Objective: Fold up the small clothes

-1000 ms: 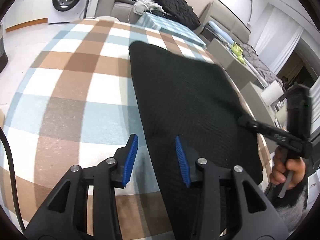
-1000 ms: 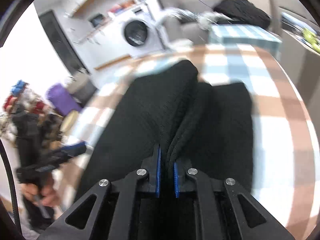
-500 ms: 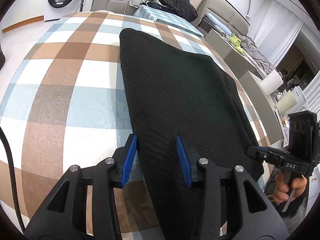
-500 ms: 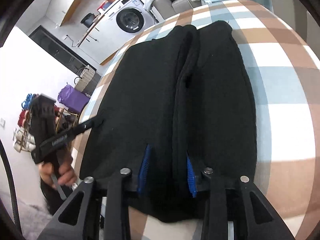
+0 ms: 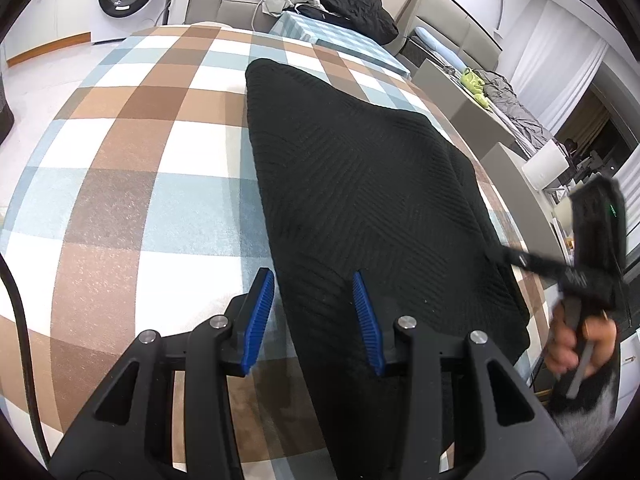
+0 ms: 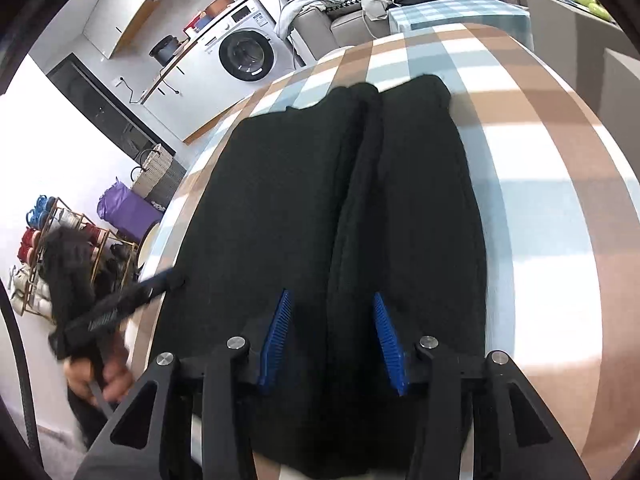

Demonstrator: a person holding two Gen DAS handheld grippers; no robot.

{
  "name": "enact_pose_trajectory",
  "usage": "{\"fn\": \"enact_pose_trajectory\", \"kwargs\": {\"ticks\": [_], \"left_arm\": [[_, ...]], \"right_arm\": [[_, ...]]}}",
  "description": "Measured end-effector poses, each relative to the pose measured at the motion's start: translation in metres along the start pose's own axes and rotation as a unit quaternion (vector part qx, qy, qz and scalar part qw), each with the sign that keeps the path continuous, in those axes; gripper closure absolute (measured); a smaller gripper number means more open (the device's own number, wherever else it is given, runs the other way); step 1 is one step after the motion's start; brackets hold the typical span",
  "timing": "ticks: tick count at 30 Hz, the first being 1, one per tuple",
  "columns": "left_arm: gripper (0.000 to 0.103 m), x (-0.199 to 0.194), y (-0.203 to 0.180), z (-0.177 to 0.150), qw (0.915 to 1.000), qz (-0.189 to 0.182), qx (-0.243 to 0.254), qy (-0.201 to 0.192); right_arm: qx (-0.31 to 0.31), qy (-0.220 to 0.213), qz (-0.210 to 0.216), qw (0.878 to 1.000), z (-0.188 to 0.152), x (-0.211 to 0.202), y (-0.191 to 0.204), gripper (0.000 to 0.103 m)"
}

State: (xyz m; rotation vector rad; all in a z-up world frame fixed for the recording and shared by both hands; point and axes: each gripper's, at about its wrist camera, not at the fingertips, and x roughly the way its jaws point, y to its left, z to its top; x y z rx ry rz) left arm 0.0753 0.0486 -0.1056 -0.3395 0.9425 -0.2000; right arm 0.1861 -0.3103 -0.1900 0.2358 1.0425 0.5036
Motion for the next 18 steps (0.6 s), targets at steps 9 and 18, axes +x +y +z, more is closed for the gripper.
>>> {"fn": "enact_pose_trajectory", "kwargs": {"ticks": [9,18], "left_arm": [[0.066,-0.007,0.005,0.007,0.9999,0.005,-0.006,-0.01],[0.066,0.004,-0.003,0.008,1.0,-0.005,0.003,0.001]], "right_arm": [[-0.055,-0.043,-0.026,0.997,0.051,0.029,0.021,0.094],[-0.025,-0.053,-0.087,0.995,0.052,0.01,-0.011,0.088]]}}
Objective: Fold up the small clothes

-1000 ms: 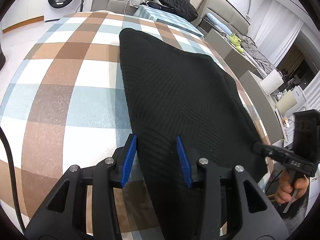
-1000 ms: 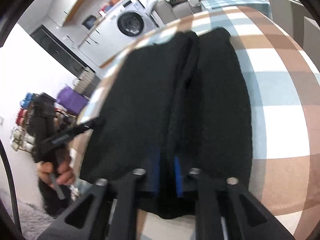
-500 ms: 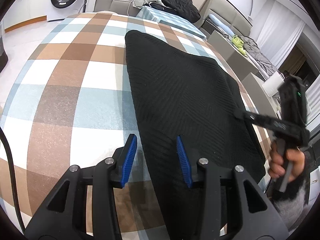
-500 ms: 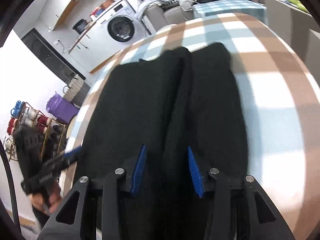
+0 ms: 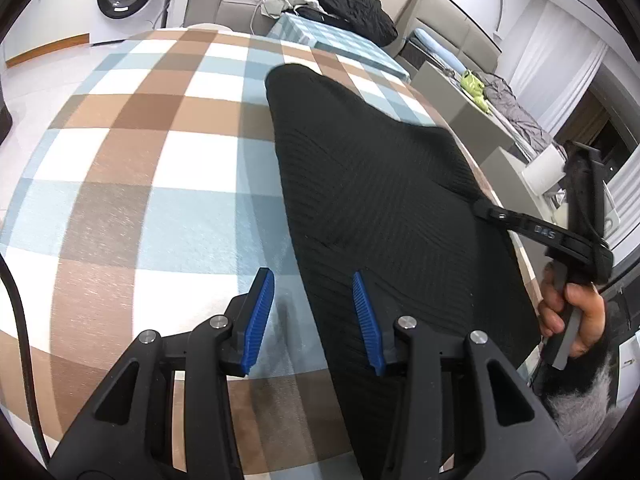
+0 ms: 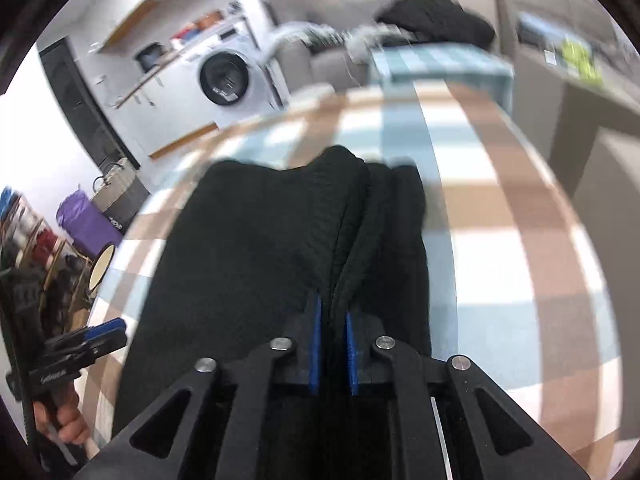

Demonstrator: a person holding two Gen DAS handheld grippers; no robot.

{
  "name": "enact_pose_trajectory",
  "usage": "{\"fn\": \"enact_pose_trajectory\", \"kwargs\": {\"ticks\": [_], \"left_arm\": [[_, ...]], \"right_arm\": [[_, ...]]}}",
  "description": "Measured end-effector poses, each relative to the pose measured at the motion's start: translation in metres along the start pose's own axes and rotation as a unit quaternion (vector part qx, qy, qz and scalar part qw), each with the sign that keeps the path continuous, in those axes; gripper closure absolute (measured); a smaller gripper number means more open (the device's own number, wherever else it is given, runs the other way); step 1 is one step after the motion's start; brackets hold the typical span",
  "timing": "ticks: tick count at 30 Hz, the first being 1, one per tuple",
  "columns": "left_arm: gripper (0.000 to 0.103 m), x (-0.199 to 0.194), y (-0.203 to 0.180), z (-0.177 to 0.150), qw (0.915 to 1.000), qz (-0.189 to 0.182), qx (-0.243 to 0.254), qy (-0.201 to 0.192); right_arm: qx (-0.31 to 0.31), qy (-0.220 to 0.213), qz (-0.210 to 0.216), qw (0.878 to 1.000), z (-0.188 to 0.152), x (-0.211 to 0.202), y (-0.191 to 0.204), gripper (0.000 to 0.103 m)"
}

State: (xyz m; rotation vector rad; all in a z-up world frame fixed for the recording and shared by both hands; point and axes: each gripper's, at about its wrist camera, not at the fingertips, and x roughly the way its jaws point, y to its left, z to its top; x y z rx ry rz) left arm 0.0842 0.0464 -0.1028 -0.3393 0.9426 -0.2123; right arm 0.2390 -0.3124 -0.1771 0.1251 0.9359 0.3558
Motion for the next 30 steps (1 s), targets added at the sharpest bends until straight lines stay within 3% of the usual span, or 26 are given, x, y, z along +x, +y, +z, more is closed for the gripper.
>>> {"fn": "enact_pose_trajectory", "kwargs": {"ticks": [5,9,10,12,15,18,20,24,28,30], "left_arm": [[0.066,0.004,-0.004,-0.005,1.0,-0.006,0.002,0.005],[0.066,0.005,-0.003,-0.004,1.0,0.0,0.005,0.006],[0.066,0.004,-0.003,-0.004,1.0,0.002,0.006,0.005],[0.066,0.002,-0.001,-0.003,1.0,0.006,0.002,0.002],[0.066,-0.001,0.001,-0.002,1.0,0.006,-0.002,-0.001],[0.066,-0.002,0.001,-0.001,1.0,0.003,0.0,-0.002],[0.066,0.0,0.0,-0.002,1.0,0.002,0.001,0.0],[0.066,0.001,-0.001,-0.006,1.0,0.0,0.005,0.008],[0.063,0.004,0.0,-0.008,0.9999,-0.009,0.0,0.014],[0.063,0.006,-0.002,-0.008,0.9998,-0.01,0.002,0.015]], "right_arm": [[0.016,0.012,0.031,0.999,-0.001,0.005,-0.01,0.07],[0.018,0.004,0.014,1.0,0.012,0.017,-0.009,0.068],[0.023,0.004,0.008,1.0,0.014,0.022,-0.01,0.069],[0.022,0.002,0.013,1.0,0.015,0.026,-0.011,0.091],[0.006,-0.054,0.038,0.998,0.021,-0.001,-0.002,0.094],[0.003,-0.072,0.026,0.997,0.028,-0.014,0.0,0.094],[0.008,-0.063,0.01,0.998,0.029,-0.008,-0.004,0.093],[0.049,-0.003,0.002,0.999,0.021,0.02,-0.026,0.088],[0.059,0.012,0.06,0.996,-0.001,0.001,-0.034,0.076],[0.063,0.029,0.086,0.994,-0.022,-0.011,-0.034,0.065]]}}
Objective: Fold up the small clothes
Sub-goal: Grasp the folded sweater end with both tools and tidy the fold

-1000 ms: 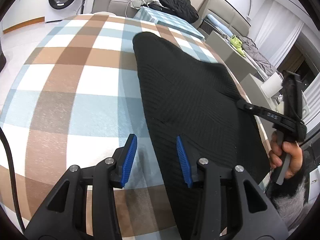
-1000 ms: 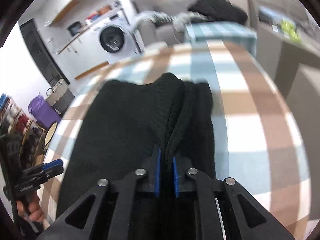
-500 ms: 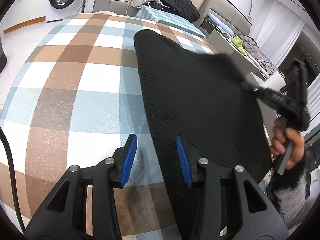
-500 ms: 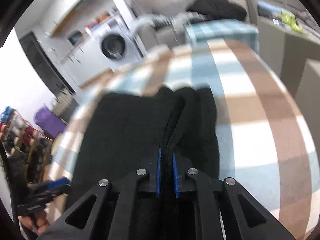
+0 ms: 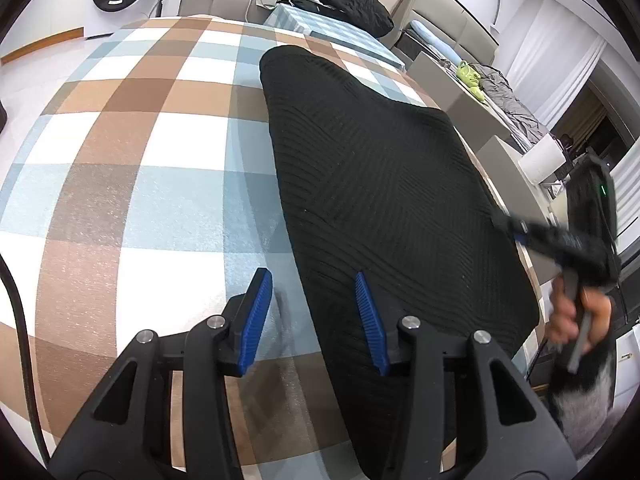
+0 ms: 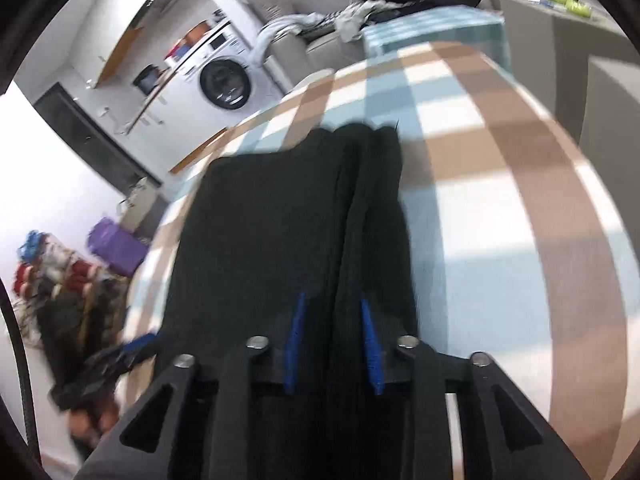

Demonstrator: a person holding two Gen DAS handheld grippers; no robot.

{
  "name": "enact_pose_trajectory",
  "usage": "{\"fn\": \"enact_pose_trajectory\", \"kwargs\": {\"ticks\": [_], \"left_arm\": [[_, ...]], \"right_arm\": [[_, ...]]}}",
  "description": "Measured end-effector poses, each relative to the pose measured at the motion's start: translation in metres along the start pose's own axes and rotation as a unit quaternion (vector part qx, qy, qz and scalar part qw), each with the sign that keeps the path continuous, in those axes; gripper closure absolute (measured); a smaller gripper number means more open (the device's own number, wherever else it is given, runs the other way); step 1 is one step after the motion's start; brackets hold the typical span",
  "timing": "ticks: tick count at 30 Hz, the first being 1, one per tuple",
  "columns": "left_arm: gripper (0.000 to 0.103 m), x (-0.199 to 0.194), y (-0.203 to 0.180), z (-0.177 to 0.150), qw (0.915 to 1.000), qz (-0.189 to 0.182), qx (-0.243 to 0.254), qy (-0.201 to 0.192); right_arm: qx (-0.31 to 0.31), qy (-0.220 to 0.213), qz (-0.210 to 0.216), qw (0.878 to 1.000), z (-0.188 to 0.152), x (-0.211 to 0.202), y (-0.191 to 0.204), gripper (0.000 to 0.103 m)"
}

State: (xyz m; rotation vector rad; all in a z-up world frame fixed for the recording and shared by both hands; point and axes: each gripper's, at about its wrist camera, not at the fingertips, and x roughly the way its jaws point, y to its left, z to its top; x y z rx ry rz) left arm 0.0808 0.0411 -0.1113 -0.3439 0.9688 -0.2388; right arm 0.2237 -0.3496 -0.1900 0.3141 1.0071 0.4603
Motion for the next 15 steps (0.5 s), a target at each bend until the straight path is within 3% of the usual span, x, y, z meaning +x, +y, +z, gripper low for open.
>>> {"fn": "enact_pose_trajectory", "kwargs": {"ticks": [2,4,6,8,12,15], "left_arm": [[0.063,0.001,-0.002,-0.001,1.0,-0.002,0.001,0.001],[0.063,0.001,-0.005,0.0,1.0,-0.003,0.004,0.002],[0.063,0.001,-0.006,-0.001,1.0,-0.003,0.007,0.001],[0.063,0.0,-0.008,-0.001,0.9999,-0.005,0.009,0.0],[0.063,-0.004,-0.01,-0.002,0.9999,-0.007,0.01,-0.005],[0.063,-0.005,-0.009,-0.005,1.0,-0.003,0.007,-0.001]], "right_arm": [[0.005,0.011,0.014,1.0,-0.018,-0.005,0.0,0.065],[-0.003,-0.005,0.004,1.0,-0.035,-0.013,0.004,0.066],[-0.018,-0.024,0.0,1.0,-0.049,-0.019,0.009,0.083],[-0.03,-0.031,-0.007,0.999,-0.054,-0.022,0.014,0.092],[-0.049,-0.054,-0.011,0.997,-0.054,-0.035,0.024,0.092],[-0.04,-0.034,-0.033,0.998,-0.055,-0.025,0.015,0.086]]}}
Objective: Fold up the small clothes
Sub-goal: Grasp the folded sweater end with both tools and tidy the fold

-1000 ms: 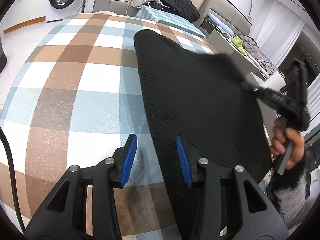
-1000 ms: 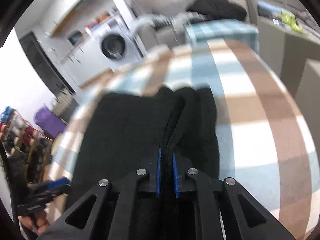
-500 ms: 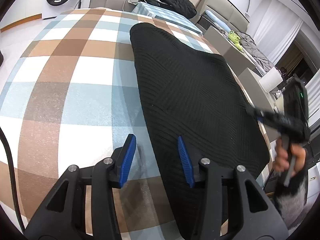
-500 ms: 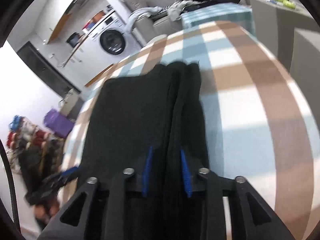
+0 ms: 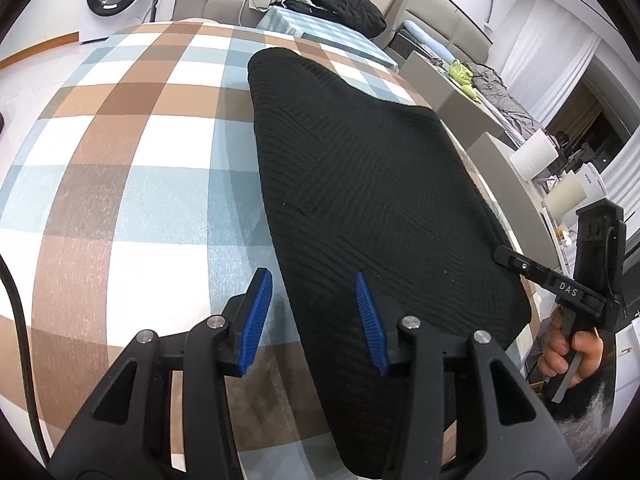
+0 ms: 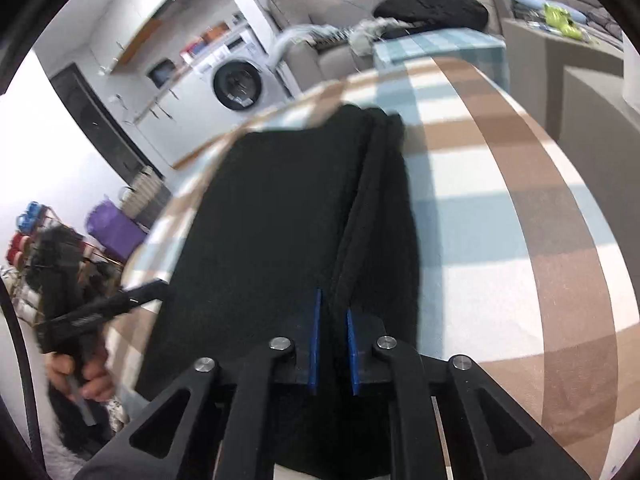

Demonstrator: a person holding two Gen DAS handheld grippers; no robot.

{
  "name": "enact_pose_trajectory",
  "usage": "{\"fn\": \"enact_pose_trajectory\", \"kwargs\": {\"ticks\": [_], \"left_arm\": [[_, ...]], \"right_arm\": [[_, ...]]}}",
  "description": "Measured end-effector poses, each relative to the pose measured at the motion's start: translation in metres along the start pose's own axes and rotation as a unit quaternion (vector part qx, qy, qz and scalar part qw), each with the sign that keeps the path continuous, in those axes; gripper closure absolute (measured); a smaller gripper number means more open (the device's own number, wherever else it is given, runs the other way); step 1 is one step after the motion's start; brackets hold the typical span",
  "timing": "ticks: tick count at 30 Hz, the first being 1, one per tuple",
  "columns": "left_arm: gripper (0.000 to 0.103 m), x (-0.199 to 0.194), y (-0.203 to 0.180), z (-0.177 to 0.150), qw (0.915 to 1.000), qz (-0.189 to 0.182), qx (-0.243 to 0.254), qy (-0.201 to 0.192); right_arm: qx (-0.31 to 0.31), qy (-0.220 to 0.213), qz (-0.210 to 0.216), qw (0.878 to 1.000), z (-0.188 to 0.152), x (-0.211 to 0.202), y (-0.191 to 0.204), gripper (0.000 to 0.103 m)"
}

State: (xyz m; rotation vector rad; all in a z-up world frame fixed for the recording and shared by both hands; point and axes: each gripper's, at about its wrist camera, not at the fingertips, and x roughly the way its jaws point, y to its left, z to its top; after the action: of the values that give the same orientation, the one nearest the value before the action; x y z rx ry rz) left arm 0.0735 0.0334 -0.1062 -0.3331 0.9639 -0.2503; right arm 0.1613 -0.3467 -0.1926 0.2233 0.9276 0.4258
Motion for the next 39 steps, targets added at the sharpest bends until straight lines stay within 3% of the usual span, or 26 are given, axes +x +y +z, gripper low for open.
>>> {"fn": "enact_pose_trajectory", "kwargs": {"ticks": [4,9,10,12,15,19,21,22,24,26,33,35,37,39], "left_arm": [[0.059,-0.003,0.001,-0.006,0.9999,-0.01,-0.002,0.004],[0.058,-0.003,-0.002,-0.012,0.9998,-0.014,0.003,0.011],[0.058,-0.002,-0.002,-0.012,0.9998,-0.016,0.002,0.011],[0.058,-0.003,-0.003,-0.012,0.9998,-0.016,0.004,0.011],[0.058,-0.003,-0.003,-0.013,0.9998,-0.014,0.007,0.009],[0.058,-0.002,-0.001,-0.014,0.9998,-0.017,0.003,0.012],[0.058,0.001,-0.001,-0.016,0.9998,-0.013,0.001,0.017],[0.058,0.002,-0.001,-0.016,0.9997,-0.015,0.0,0.019],[0.058,0.004,-0.002,-0.017,0.9995,-0.021,0.001,0.022],[0.058,0.007,-0.004,-0.017,0.9994,-0.022,0.004,0.025],[0.054,0.02,-0.014,-0.009,0.9996,-0.021,0.01,0.016],[0.059,0.022,-0.016,-0.007,0.9997,-0.015,0.014,0.012],[0.076,0.026,-0.017,-0.006,0.9998,-0.007,0.017,0.013],[0.079,0.027,-0.016,-0.004,0.9997,-0.007,0.019,0.014]], "right_arm": [[0.012,0.002,0.01,1.0,-0.002,-0.009,-0.008,0.067],[0.015,0.023,0.033,0.999,-0.008,-0.008,-0.011,0.066],[0.013,0.025,0.032,0.999,-0.009,-0.005,-0.01,0.067],[0.008,0.009,0.035,0.999,-0.009,-0.005,-0.006,0.094],[-0.013,-0.042,0.038,0.998,-0.005,-0.026,0.004,0.095],[-0.017,-0.015,-0.004,1.0,-0.008,-0.016,0.002,0.094],[0.013,0.009,-0.001,1.0,-0.012,-0.003,-0.009,0.087],[0.028,0.006,0.01,1.0,-0.013,-0.004,-0.014,0.085],[0.054,-0.006,0.026,0.998,-0.012,-0.009,-0.021,0.068],[0.061,-0.018,0.016,0.998,-0.012,-0.012,-0.026,0.061],[0.051,-0.002,0.007,0.999,-0.003,0.004,-0.025,0.06],[0.039,0.005,0.002,0.999,-0.002,0.008,-0.021,0.06],[0.027,0.011,-0.003,1.0,-0.002,0.011,-0.017,0.062],[0.023,0.016,0.003,1.0,-0.003,0.014,-0.014,0.075]]}}
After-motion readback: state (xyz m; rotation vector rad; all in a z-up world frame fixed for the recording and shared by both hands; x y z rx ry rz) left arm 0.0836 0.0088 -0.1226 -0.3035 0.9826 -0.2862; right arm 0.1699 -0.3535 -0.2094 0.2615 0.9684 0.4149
